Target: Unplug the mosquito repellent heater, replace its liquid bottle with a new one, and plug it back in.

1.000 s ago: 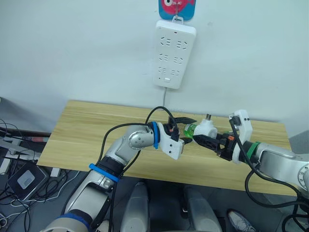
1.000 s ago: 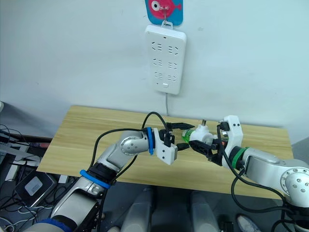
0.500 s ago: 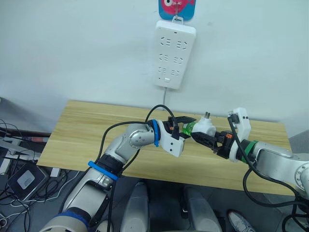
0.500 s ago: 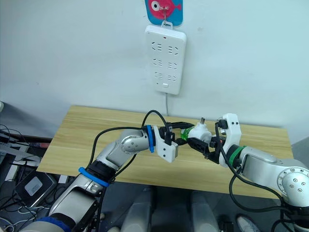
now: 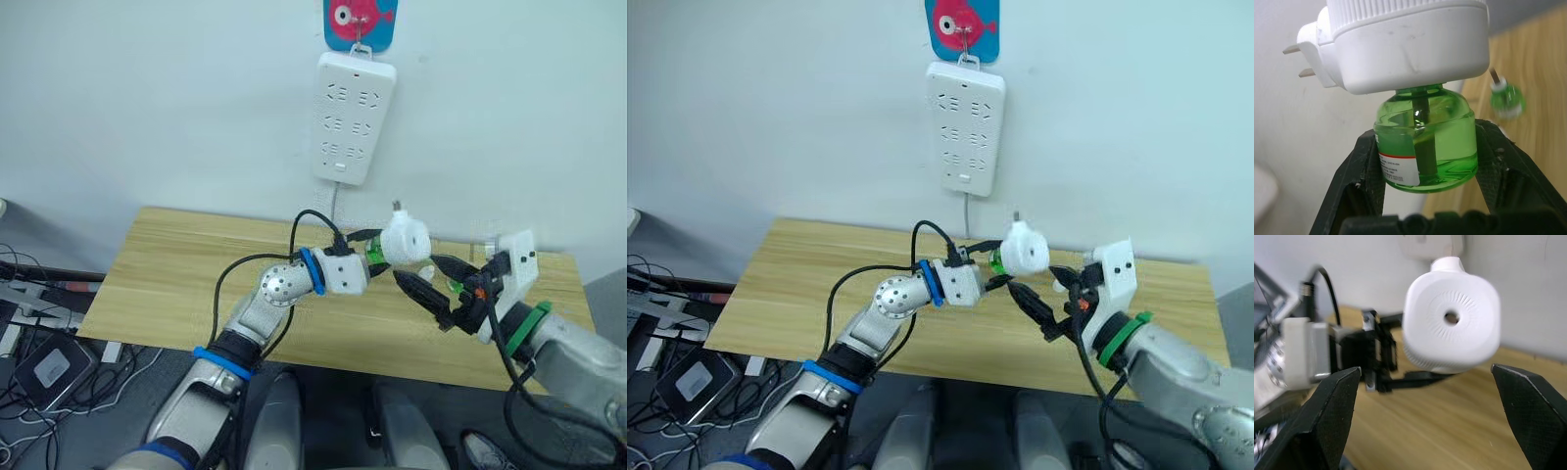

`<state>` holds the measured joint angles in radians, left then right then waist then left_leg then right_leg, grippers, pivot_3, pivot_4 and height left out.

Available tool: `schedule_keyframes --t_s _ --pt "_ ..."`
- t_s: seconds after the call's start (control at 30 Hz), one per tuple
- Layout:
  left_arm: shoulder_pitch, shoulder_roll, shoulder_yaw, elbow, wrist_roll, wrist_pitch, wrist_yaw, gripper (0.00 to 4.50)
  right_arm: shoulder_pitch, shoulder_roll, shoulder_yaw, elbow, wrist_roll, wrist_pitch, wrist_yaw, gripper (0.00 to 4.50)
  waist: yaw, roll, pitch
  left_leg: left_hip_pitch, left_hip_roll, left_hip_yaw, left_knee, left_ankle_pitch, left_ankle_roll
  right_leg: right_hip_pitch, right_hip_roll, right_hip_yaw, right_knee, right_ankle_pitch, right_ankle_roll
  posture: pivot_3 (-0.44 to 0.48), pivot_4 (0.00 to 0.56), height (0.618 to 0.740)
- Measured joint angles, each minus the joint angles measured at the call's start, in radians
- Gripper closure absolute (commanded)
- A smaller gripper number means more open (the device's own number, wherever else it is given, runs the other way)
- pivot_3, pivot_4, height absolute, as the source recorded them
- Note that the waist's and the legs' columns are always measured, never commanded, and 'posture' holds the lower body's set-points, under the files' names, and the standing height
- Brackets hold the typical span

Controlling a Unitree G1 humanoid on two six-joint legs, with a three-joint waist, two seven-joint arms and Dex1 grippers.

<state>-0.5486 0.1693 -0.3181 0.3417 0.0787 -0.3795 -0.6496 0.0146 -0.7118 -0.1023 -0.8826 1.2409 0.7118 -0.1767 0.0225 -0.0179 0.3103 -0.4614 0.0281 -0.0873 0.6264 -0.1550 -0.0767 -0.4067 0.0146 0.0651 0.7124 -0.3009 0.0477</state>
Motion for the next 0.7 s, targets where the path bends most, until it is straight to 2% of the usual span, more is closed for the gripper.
schedule_keyframes --t_s 0.1,0.33,0.47,0.7 --pt "0.026 -0.053 0.022 -0.046 -0.126 0.111 -0.038 2.26 -0.007 0.082 0.050 -0.002 -0.120 -0.042 0.000 0.05 -0.003 -0.001 -0.009 0.000 0.000 0.001 0.001 0.002 0.002 0.000 0.000 0.001 0.000 0.001 0.001 0.096 0.215 0.740" --pt "0.056 -0.085 0.042 -0.169 -0.271 0.278 -0.089 2.26 -0.072 0.222 0.142 0.020 -0.346 -0.087 0.000 0.05 -0.013 -0.002 -0.023 0.002 0.000 0.001 0.000 0.002 0.002 0.001 0.000 0.002 0.000 0.002 0.002 0.083 0.212 0.740" --pt "0.067 -0.086 0.041 -0.199 -0.316 0.346 -0.129 2.26 -0.084 0.258 0.159 0.035 -0.406 -0.090 0.022 0.05 -0.016 -0.002 -0.023 0.002 -0.001 0.001 0.000 0.002 0.002 0.001 0.000 0.001 0.000 0.002 0.002 0.083 0.212 0.740" --pt "0.067 -0.080 0.039 -0.211 -0.313 0.352 -0.148 2.26 -0.108 0.290 0.161 0.056 -0.474 -0.091 0.070 0.05 -0.020 -0.001 -0.024 0.002 0.000 0.001 0.000 0.002 0.003 0.001 0.000 0.002 0.000 0.002 0.001 0.088 0.214 0.740"
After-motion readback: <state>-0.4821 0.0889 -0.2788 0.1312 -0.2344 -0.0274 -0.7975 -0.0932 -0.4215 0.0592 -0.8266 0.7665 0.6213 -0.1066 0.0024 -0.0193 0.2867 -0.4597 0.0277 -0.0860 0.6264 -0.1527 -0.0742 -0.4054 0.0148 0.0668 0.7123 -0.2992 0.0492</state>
